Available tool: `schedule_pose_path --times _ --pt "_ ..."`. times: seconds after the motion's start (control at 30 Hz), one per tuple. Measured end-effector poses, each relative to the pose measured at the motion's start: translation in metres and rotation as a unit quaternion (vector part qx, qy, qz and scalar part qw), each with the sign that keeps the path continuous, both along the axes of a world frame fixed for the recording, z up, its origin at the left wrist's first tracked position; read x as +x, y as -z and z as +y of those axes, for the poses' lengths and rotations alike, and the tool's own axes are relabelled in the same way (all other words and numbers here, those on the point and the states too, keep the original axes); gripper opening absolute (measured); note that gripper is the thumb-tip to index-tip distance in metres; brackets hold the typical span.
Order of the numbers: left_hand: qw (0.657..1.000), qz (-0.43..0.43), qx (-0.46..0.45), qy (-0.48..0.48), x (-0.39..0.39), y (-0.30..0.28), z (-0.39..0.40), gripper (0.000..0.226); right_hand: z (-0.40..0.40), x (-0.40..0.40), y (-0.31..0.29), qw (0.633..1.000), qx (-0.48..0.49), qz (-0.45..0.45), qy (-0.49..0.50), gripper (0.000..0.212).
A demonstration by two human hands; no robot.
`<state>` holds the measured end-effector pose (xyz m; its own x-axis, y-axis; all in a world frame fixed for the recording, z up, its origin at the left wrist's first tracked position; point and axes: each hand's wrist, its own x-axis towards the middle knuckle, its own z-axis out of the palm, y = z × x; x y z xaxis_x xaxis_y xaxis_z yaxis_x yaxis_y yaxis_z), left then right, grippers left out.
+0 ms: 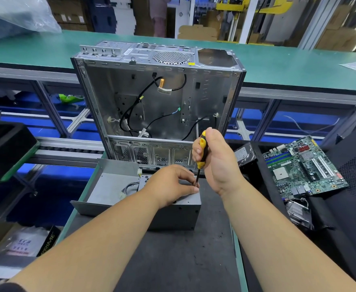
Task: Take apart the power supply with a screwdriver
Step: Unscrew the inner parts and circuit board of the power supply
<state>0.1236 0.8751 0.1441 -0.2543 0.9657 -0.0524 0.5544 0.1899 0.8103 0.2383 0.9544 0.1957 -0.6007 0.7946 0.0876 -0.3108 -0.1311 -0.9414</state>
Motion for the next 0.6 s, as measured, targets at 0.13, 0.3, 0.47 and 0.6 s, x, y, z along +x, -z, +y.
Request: schedule_pose_path --times 0.13,0.3,0.47,0.6 --pt "1.0 0.007 0.0 0.001 -0.001 0.001 0.0 0.01 0.002 0.005 -0.006 1.0 0.007 -0.024 -0.016 0.026" --pt "1.0 0.003 0.002 0.004 -0.001 0.001 -0.001 0.012 0.003 0.005 -0.019 0.994 0.023 -0.105 0.006 0.042" --pt "1.0 -0.01 0.008 0.004 -0.001 0.0 -0.002 0.011 -0.006 -0.003 -0.015 0.997 -0.01 -0.056 -0.045 0.059" --pt "1.0 -0.009 0.007 0.007 0.0 0.0 -0.002 0.009 -0.006 -0.003 -0.008 0.999 -0.004 -0.028 -0.039 0.044"
